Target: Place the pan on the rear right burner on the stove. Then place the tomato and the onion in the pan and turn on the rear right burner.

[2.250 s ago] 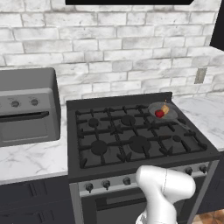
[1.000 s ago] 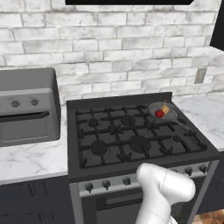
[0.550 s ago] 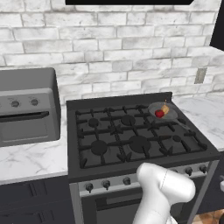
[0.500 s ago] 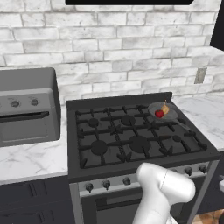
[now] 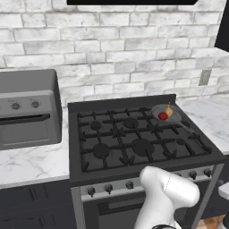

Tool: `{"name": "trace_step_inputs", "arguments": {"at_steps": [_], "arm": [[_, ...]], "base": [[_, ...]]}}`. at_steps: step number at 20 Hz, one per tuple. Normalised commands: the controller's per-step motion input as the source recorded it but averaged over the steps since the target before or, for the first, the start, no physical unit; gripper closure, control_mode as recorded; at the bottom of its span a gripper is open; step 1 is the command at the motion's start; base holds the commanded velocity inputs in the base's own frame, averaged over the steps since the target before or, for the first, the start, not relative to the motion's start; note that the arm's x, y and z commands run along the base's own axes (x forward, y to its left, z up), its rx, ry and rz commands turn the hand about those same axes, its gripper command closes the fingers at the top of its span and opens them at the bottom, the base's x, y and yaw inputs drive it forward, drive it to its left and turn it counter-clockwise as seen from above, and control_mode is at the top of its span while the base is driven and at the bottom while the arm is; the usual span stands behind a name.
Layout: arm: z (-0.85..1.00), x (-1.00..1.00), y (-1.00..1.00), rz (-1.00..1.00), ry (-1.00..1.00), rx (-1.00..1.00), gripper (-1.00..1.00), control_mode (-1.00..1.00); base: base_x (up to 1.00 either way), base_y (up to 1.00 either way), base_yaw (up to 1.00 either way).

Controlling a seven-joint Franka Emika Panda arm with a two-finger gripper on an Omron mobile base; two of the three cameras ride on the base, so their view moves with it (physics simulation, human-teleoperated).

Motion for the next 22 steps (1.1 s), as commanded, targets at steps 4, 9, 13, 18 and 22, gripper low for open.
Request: {"name": "trace_step_inputs", "arguments": {"at_steps": [4,9,13,18,22], "arm": [[-0.26,0.16,0.00,0.00,-0.02,0.00,-1.00,-1.00],[-0.15,0.14,0.00,0.00,-0.03,0.00,-1.00,-1.00],[-0.09,0.02,0.03,0.00,-0.04,0.00,-1.00,-1.00],[-0.13,0.08,0.01,0.00,-0.03,0.00,-1.00,-1.00],[-0.14,0.17,0.00,0.00,-0.01,0.00,-1.00,-1.00]], "base": [[0.00,0.00,0.00],[0.00,0.00,0.00],[0.00,0.00,0.00],[0.00,0.00,0.00],[0.00,0.00,0.00]]}}
